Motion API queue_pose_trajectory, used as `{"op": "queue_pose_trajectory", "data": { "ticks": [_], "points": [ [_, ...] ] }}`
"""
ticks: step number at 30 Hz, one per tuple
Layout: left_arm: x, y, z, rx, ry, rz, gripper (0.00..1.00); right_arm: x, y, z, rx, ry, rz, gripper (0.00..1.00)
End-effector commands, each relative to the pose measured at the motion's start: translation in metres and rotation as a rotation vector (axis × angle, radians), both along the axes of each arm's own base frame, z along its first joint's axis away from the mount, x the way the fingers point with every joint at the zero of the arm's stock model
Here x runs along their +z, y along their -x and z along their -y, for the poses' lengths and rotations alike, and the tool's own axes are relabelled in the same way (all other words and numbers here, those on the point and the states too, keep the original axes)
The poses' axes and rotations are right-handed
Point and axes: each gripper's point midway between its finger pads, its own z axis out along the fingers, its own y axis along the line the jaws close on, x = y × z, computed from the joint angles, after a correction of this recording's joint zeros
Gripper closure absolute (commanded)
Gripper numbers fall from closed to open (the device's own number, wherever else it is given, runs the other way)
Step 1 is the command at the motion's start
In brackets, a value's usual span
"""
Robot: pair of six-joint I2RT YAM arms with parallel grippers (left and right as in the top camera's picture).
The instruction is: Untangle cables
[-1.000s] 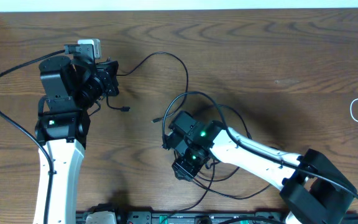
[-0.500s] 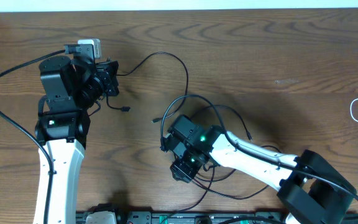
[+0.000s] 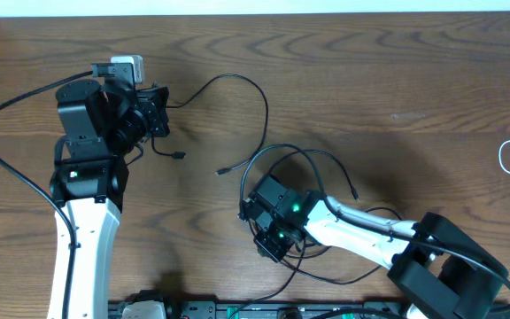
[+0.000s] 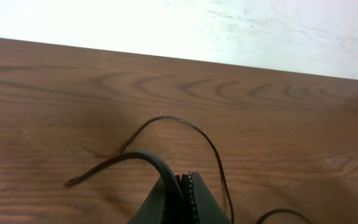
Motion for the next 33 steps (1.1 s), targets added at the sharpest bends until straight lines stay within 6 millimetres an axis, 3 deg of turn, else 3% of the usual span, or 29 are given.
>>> {"op": "queue_pose_trajectory", "data": {
  "ticks": [1,7,11,13,14,17,21,26,30,33],
  "points": [
    [0.0,0.0,-0.001,-0.004,-0.005,0.003,0.92,-0.002,0.004,-0.003,-0.027,-0.003,-0.005,0.99],
    [0.0,0.0,-0.001,-0.004,-0.005,0.003,0.93,0.002,-0.002,-0.011,-0.102,-0.022,-0.017,0.99],
    [0.0,0.0,-0.001,-0.004,-0.005,0.003,0.93,0.022,-0.023,-0.019,-0.168,-0.06,-0.004,0.99],
    [-0.001,0.0,-0.001,-0.004,-0.004,0.001,0.92,0.042,-0.042,-0.021,-0.202,-0.091,0.019,0.99],
    [-0.001,0.001,-0.001,-0.005,-0.004,-0.002,0.93,0.067,-0.065,-0.02,-0.244,-0.124,0.06,0.99],
    [-0.002,0.001,-0.001,-0.005,-0.004,-0.004,0.92,0.115,-0.117,-0.003,-0.347,-0.156,0.19,0.99],
    [-0.002,0.001,-0.001,-0.005,-0.004,-0.004,0.92,0.172,-0.181,0.046,-0.545,-0.141,0.374,0.99],
    [-0.002,0.001,-0.001,-0.004,-0.004,-0.004,0.92,0.255,-0.248,0.136,-0.82,-0.179,0.562,0.99],
    [-0.001,0.001,-0.001,-0.004,-0.005,-0.003,0.92,0.317,-0.278,0.222,-1.028,-0.22,0.691,0.99],
    [-0.001,0.001,-0.001,-0.004,-0.005,-0.003,0.92,0.346,-0.284,0.275,-1.136,-0.242,0.737,0.99]
  ]
}}
